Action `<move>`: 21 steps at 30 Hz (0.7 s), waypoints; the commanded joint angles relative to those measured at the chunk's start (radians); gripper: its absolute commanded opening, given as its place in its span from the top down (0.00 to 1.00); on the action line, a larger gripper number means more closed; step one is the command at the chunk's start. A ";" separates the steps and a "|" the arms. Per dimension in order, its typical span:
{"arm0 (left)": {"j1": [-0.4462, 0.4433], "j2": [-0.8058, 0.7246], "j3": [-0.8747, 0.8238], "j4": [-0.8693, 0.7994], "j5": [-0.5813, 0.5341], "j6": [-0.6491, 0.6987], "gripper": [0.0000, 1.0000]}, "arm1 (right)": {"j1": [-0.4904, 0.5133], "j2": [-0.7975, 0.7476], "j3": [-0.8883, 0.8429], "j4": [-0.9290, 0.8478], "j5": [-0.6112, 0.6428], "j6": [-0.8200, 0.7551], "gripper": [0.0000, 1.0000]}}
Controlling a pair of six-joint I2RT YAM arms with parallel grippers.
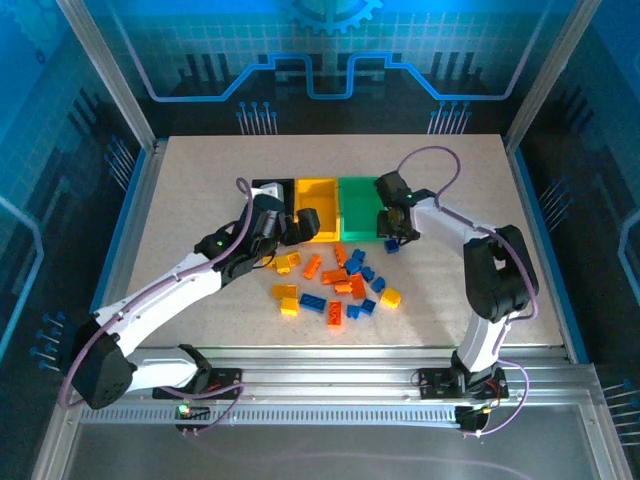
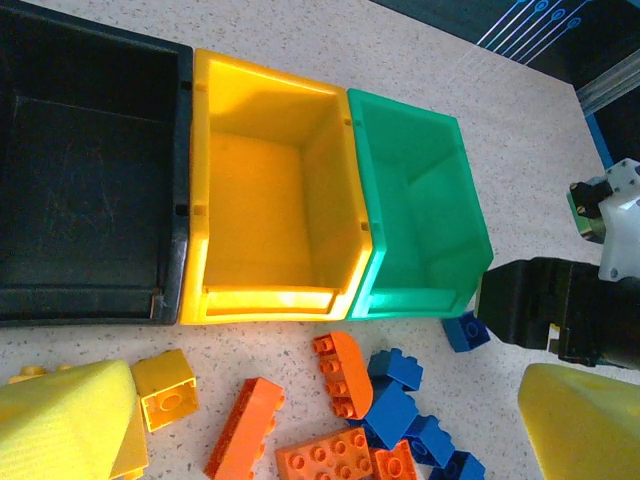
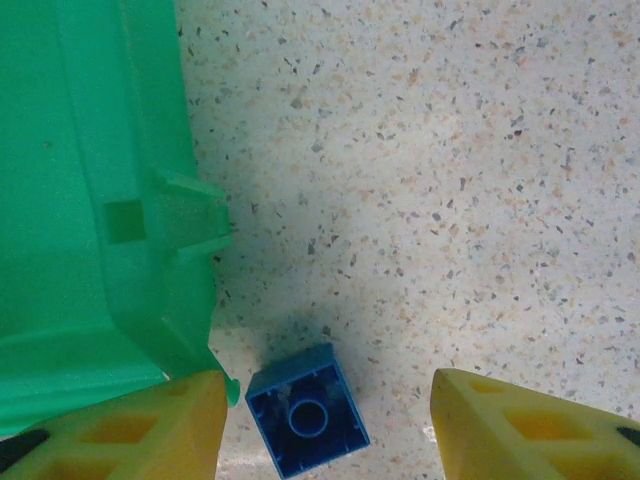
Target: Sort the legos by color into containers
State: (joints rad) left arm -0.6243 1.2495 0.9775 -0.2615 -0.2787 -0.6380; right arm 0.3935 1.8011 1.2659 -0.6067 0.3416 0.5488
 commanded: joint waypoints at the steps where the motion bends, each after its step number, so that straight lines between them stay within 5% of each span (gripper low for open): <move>1: 0.008 -0.028 -0.019 -0.027 0.008 -0.010 0.01 | -0.015 0.027 0.043 -0.017 0.024 -0.008 0.42; 9: 0.011 -0.067 -0.043 0.024 0.024 0.004 0.01 | -0.004 -0.131 -0.097 0.035 -0.047 -0.032 0.18; 15: 0.032 -0.132 -0.125 0.141 0.046 -0.057 0.01 | 0.006 -0.159 -0.233 0.151 -0.159 -0.078 0.14; 21: 0.075 -0.185 -0.188 0.209 0.089 -0.115 0.01 | 0.016 -0.076 -0.206 0.166 -0.116 -0.089 0.14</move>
State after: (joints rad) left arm -0.5667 1.1030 0.8242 -0.1265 -0.2264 -0.7059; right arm 0.4004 1.6875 1.0405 -0.4686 0.2169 0.4770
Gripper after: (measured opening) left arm 0.990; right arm 0.863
